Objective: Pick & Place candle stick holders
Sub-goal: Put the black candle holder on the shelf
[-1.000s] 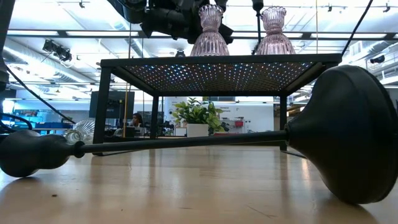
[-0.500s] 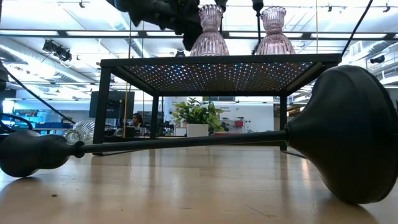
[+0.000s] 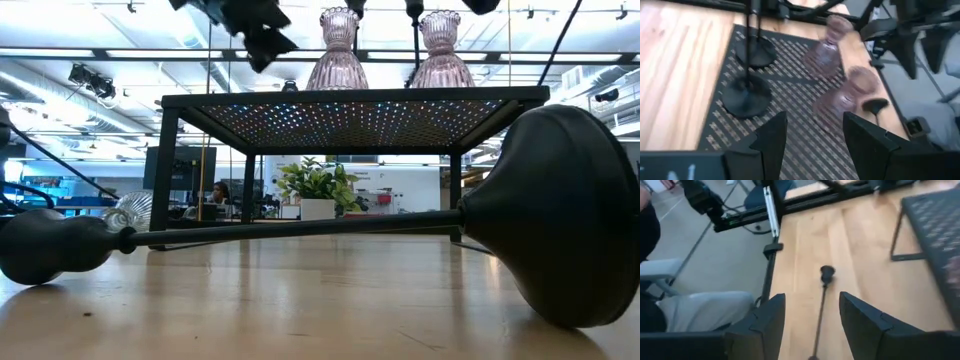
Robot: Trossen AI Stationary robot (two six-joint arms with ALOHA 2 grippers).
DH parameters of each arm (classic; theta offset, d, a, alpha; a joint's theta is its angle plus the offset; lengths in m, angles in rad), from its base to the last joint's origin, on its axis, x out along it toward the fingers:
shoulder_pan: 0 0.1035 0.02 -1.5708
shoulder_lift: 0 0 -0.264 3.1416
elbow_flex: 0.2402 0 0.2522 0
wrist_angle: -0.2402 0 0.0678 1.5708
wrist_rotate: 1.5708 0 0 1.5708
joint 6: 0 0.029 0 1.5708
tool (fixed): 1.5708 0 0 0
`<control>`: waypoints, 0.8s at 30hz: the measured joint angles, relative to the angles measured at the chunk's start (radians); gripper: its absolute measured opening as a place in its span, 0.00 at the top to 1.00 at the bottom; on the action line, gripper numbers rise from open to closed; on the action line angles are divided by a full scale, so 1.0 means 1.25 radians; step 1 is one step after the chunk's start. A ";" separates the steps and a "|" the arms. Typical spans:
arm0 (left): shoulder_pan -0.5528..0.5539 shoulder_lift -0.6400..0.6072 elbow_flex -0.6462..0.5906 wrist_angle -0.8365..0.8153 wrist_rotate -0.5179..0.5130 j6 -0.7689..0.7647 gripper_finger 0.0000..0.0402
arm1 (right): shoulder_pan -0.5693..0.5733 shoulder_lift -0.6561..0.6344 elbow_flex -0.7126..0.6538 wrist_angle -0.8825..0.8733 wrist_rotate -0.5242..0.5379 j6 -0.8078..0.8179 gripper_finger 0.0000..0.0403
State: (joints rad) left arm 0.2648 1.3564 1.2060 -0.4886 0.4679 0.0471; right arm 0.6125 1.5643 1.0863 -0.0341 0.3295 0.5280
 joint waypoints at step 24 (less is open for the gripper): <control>-0.127 -0.144 0.001 -0.120 -0.030 -0.031 0.51 | -0.034 0.400 0.417 -0.296 -0.113 0.122 0.54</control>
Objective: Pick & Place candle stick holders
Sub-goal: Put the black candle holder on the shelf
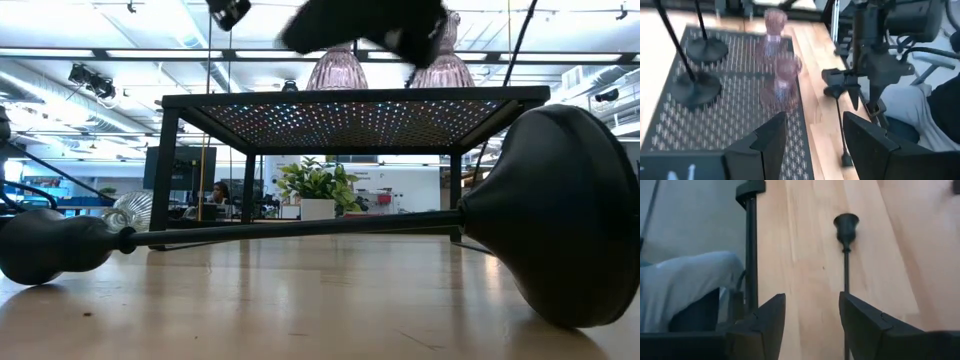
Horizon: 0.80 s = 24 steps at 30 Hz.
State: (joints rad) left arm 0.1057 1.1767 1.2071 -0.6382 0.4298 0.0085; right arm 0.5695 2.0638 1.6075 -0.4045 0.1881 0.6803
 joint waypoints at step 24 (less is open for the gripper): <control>-0.068 -0.064 -0.001 -0.069 -0.077 -0.036 0.51 | -0.057 0.141 0.090 -0.140 -0.101 -0.009 0.68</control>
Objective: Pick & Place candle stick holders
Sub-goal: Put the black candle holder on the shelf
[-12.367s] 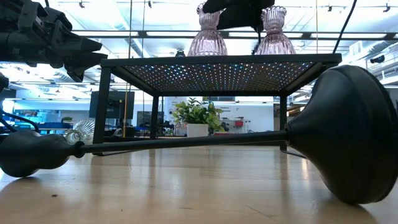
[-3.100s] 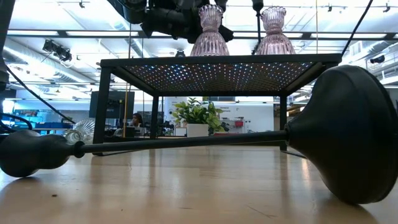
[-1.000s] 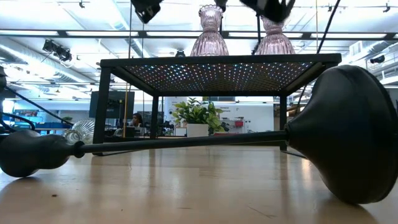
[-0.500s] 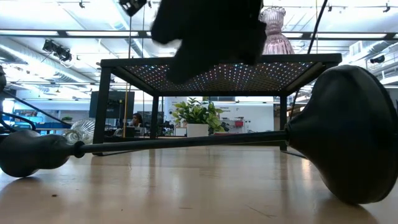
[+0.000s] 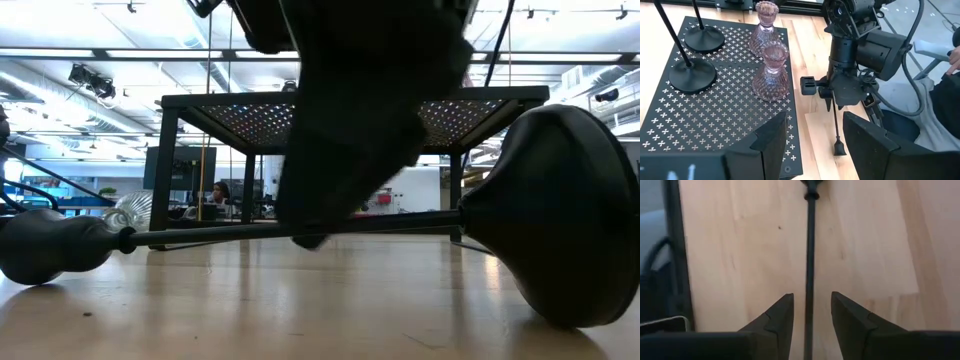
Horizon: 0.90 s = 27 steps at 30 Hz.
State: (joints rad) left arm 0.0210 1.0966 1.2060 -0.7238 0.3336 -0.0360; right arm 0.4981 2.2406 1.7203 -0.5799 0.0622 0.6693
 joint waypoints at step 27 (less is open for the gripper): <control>-0.003 0.001 0.000 -0.006 -0.011 -0.001 0.51 | -0.009 0.039 0.000 0.035 -0.002 -0.010 0.84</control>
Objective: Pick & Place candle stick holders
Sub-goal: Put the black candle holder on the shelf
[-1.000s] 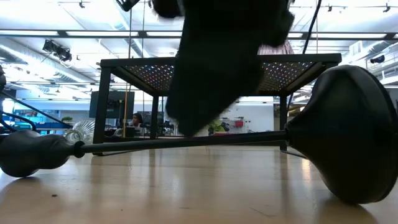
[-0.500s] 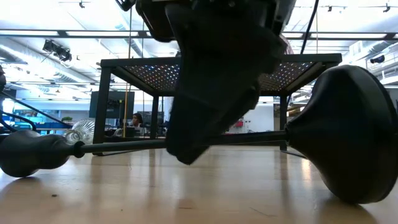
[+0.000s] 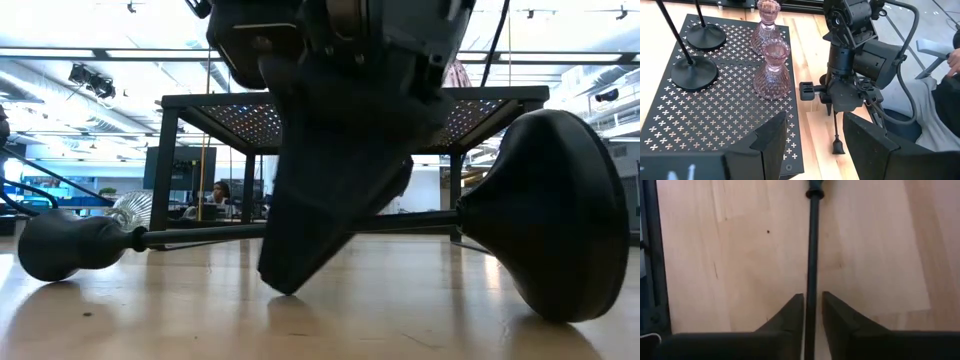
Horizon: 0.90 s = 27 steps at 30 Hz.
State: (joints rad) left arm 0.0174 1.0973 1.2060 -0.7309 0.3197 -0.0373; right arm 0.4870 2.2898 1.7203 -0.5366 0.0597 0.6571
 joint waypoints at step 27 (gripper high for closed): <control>0.000 0.000 0.000 0.000 -0.004 -0.003 0.51 | 0.046 -0.135 0.000 -0.032 0.069 -0.012 1.00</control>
State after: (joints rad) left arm 0.0174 1.0973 1.2060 -0.7311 0.3141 -0.0406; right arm 0.5440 2.1206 1.7203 -0.5760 0.1463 0.6418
